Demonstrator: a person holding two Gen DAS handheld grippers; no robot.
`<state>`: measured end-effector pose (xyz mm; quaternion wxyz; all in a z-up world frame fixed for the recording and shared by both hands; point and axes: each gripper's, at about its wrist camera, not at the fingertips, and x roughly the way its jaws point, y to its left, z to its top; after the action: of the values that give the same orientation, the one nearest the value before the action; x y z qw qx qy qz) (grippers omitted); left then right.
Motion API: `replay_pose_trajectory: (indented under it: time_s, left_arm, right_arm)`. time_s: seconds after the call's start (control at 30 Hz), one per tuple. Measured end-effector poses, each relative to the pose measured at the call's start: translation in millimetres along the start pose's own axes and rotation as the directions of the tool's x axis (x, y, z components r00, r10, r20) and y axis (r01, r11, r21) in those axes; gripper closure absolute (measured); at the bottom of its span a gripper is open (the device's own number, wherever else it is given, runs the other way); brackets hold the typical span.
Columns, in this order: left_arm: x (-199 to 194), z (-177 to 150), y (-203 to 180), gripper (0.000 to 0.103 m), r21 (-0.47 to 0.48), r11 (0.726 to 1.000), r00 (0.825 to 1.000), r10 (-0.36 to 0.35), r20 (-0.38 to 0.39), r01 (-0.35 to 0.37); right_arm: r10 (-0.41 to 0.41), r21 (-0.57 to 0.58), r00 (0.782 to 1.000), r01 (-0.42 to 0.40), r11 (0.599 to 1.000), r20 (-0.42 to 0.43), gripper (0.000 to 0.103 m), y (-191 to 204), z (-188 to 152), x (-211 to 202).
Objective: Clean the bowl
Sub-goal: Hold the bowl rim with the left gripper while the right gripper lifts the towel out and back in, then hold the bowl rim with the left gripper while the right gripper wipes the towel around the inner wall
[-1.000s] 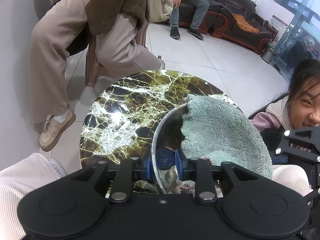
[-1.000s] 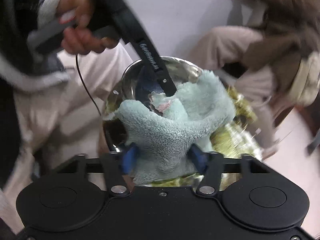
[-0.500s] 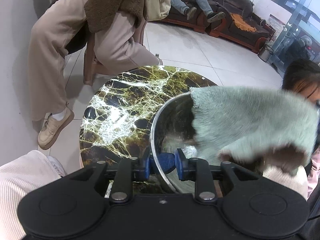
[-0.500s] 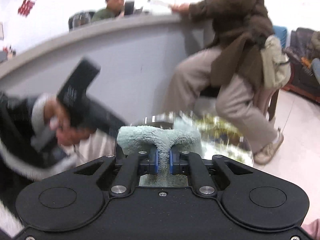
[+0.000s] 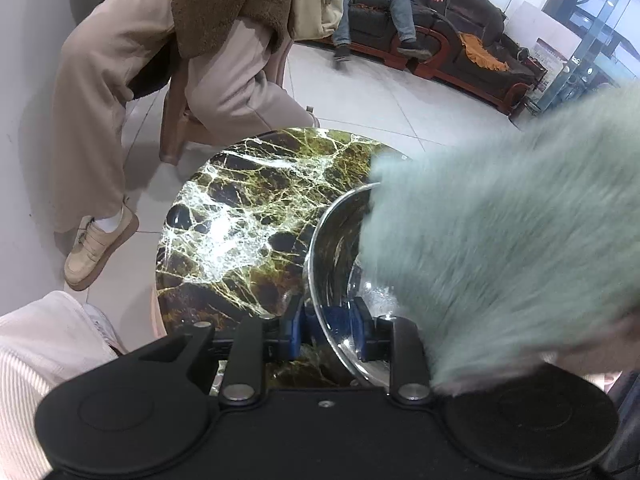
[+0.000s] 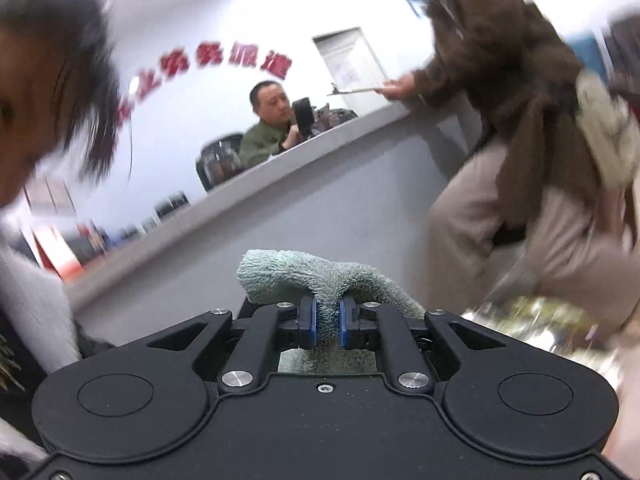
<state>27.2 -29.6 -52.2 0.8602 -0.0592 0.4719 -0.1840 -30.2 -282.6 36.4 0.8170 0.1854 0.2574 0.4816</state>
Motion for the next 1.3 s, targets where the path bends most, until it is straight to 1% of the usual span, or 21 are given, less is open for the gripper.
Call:
replay_pose_trajectory:
  time_s: [0.03,0.07,0.13,0.17,0.2,0.27,0.3,0.33,0.37,0.4,0.43,0.53,0.63,0.7,0.77,0.8,0.97,1.1,1.2,1.23,1.3]
  left_arm:
    - [0,0,0,0.080,-0.002,1.000,1.000,-0.001,0.000,0.001]
    - [0,0,0,0.080,-0.002,1.000,1.000,-0.001,0.000,0.001]
    - [0,-1,-1,0.080,0.002,1.000,1.000,-0.001,0.000,0.001]
    - [0,-1,-1,0.080,0.003,1.000,1.000,0.000,-0.001,0.000]
    - [0,-1,-2,0.080,0.005,1.000,1.000,0.002,-0.002,-0.002]
    - [0,-1,-2,0.080,0.006,1.000,1.000,0.004,-0.003,-0.004]
    - [0,0,-3,0.080,0.007,1.000,1.000,0.006,-0.003,-0.006]
    - [0,0,-3,0.080,0.008,1.000,1.000,0.008,-0.004,-0.008]
    - [0,0,-3,0.080,0.009,1.000,1.000,0.010,-0.004,-0.010]
    - [0,0,-4,0.080,0.011,1.000,1.000,0.012,-0.005,-0.012]
    - [0,0,-4,0.080,0.011,1.000,1.000,0.012,-0.005,-0.012]
    - [0,0,-3,0.080,0.013,1.000,1.000,0.011,-0.007,-0.011]
    - [0,1,-2,0.080,0.013,1.000,1.000,0.007,-0.009,-0.007]
    - [0,1,-1,0.080,0.016,1.000,1.000,0.004,-0.011,-0.004]
    - [-1,1,-1,0.080,0.019,1.000,1.000,0.003,-0.012,-0.003]
    - [-1,1,-1,0.080,0.021,1.000,1.000,0.004,-0.013,-0.004]
    - [-2,0,-1,0.080,0.030,1.000,1.000,0.004,-0.014,-0.004]
    - [-2,0,0,0.080,0.028,1.000,1.000,-0.002,-0.014,0.002]
    - [-2,0,2,0.080,0.027,1.000,1.000,-0.013,-0.017,0.014]
    - [-2,0,2,0.080,0.029,0.999,1.000,-0.015,-0.018,0.015]
    - [-2,0,1,0.080,0.034,0.999,1.000,-0.015,-0.018,0.015]
  right_arm:
    - [-0.023,0.022,1.000,0.023,0.999,-0.012,0.091,-7,-3,4]
    - [-0.078,0.033,0.996,0.080,0.996,-0.049,0.091,-15,-8,11]
    - [-0.146,0.028,0.984,0.149,0.988,-0.102,0.091,-23,-13,24]
    - [-0.192,0.016,0.971,0.196,0.980,-0.143,0.091,-27,-15,34]
    - [-0.253,-0.008,0.951,0.255,0.967,-0.176,0.091,-30,-16,43]
    - [-0.313,-0.045,0.924,0.311,0.949,-0.219,0.091,-32,-15,58]
    - [-0.333,-0.055,0.914,0.329,0.943,-0.231,0.087,-30,-16,61]
    - [-0.350,-0.064,0.905,0.345,0.936,-0.241,0.076,-28,-18,63]
    - [-0.397,-0.098,0.881,0.385,0.918,-0.258,0.068,-26,-18,70]
    - [-0.428,-0.129,0.864,0.408,0.904,-0.266,0.065,-22,-18,74]
    - [-0.440,-0.147,0.857,0.415,0.898,-0.268,0.064,-18,-18,74]
    - [-0.460,-0.186,0.852,0.424,0.886,-0.248,0.054,-3,-18,66]
    - [-0.455,-0.192,0.869,0.421,0.887,-0.195,0.052,13,-11,45]
    - [-0.429,-0.146,0.891,0.410,0.900,-0.145,0.052,17,-3,32]
    - [-0.392,-0.096,0.911,0.382,0.919,-0.127,0.052,13,2,31]
    - [-0.388,-0.088,0.912,0.379,0.921,-0.135,0.052,9,3,37]
    - [-0.398,-0.147,0.879,0.372,0.917,-0.262,0.053,-6,-10,78]
    - [-0.435,-0.201,0.830,0.387,0.900,-0.349,0.056,-20,-22,99]
    - [-0.454,-0.270,0.807,0.373,0.888,-0.378,0.058,-18,-26,105]
    - [-0.461,-0.287,0.803,0.372,0.883,-0.378,0.058,-15,-26,106]
    - [-0.464,-0.360,0.814,0.341,0.868,-0.349,0.058,0,-19,109]
